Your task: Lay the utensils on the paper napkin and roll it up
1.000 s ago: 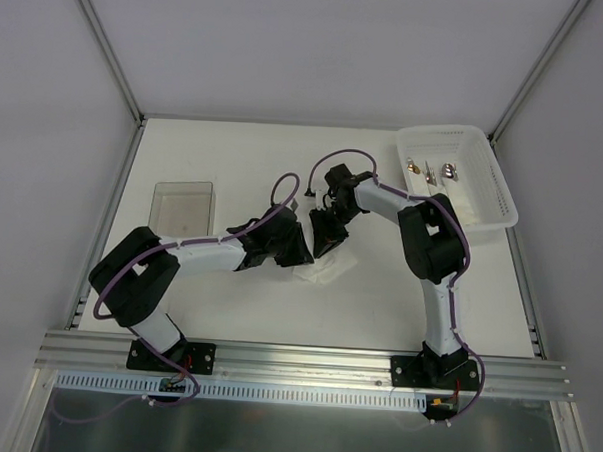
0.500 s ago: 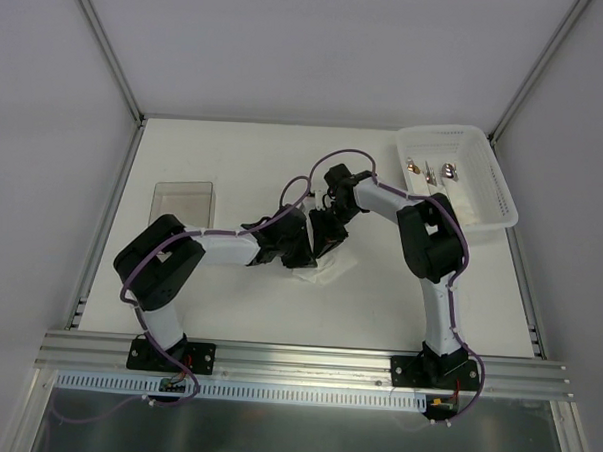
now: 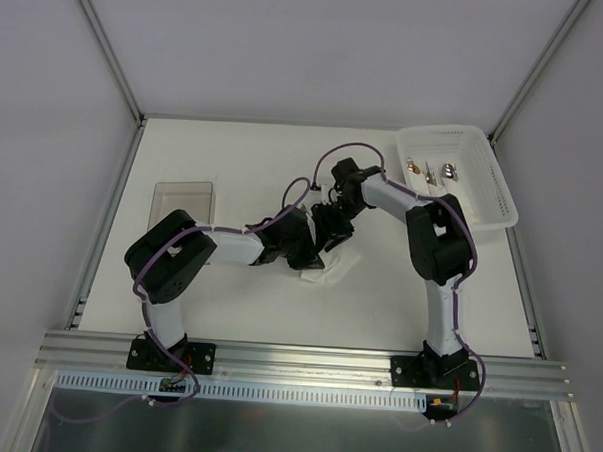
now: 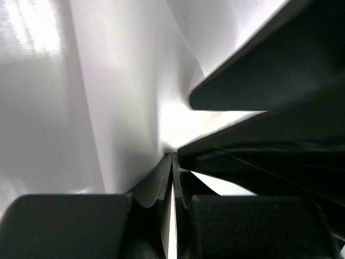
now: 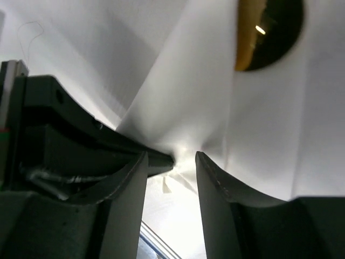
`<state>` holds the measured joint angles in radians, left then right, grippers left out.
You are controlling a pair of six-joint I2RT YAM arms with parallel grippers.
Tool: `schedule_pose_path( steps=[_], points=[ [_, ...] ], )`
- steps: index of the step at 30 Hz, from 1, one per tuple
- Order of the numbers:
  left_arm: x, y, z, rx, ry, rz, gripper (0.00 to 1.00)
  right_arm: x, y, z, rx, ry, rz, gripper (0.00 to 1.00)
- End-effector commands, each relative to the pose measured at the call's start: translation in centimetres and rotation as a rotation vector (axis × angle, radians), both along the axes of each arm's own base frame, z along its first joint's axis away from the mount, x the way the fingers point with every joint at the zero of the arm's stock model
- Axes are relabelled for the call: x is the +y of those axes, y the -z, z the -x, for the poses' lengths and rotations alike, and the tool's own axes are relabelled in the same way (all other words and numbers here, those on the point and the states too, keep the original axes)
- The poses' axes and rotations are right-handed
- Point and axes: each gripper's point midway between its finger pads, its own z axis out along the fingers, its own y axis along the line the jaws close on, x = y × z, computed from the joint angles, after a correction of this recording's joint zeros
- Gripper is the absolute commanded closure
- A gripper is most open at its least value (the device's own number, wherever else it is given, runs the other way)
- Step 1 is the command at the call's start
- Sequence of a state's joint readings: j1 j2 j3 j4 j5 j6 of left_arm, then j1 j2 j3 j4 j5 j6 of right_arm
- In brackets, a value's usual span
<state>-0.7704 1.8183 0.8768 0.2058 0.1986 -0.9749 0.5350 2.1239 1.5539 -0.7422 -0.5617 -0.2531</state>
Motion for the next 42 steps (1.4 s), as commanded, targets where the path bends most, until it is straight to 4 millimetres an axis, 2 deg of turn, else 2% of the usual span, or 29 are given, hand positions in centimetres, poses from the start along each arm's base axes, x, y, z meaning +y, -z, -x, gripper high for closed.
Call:
schedule_pose_path(
  steps=[1,2,5,8,10,14,18,20,24,25,26,28,31,37,42],
  points=[
    [2.8,4.9,2.3,0.119,-0.01,-0.144,1.0,-2.1,-3.8,-0.4,-0.042,0.03,-0.014,0.55],
    [2.7,4.9,2.3,0.119,-0.008,-0.143,1.0,-3.3,-3.6,-0.8,-0.036,0.055,-0.006,0.54],
    [2.6,4.8,2.2,0.114,-0.002,-0.136,1.0,-5.5,-3.1,-1.5,-0.031,0.099,0.009,0.54],
    [2.5,4.8,2.2,0.114,-0.001,-0.132,1.0,-6.9,-2.3,-1.9,-0.023,0.113,0.033,0.54],
    [2.5,4.9,2.2,0.116,0.002,-0.131,1.0,-7.0,-2.1,-2.3,-0.03,0.109,0.035,0.54],
    [2.4,5.0,2.3,0.121,0.004,-0.12,1.0,-5.9,-3.3,-2.4,-0.028,0.106,-0.02,0.56],
    [2.3,5.0,2.3,0.133,-0.005,-0.091,1.0,-3.8,-4.7,-1.9,0.01,0.112,-0.106,0.58],
    [2.3,5.2,2.3,0.153,-0.034,-0.045,1.0,-3.3,-4.6,-1.5,0.025,0.117,-0.112,0.6],
    [3.2,6.1,2.5,0.221,-0.125,0.058,1.0,-4.2,-3.7,-1.7,-0.003,0.142,-0.071,0.6],
    [3.9,6.7,2.9,0.25,-0.148,0.068,1.0,-4.5,-3.6,-1.8,-0.009,0.145,-0.062,0.59],
    [3.7,6.7,2.6,0.254,-0.17,0.106,1.0,-4.9,-3.4,-1.9,-0.008,0.153,-0.057,0.59],
    [4.2,7.6,3.0,0.282,-0.192,0.115,1.0,-5.2,-3.6,-2.1,-0.016,0.154,-0.061,0.58],
    [4.0,7.6,3.0,0.285,-0.196,0.141,1.0,-4.9,-4.1,-2.1,-0.028,0.146,-0.074,0.58],
    [4.1,7.7,2.8,0.28,-0.202,0.146,1.0,-2.1,-5.7,-1.7,-0.014,0.131,-0.17,0.6],
    [4.1,7.6,2.7,0.275,-0.204,0.156,1.0,-0.3,-4.5,0.1,0.036,0.086,-0.161,0.64]
  ],
)
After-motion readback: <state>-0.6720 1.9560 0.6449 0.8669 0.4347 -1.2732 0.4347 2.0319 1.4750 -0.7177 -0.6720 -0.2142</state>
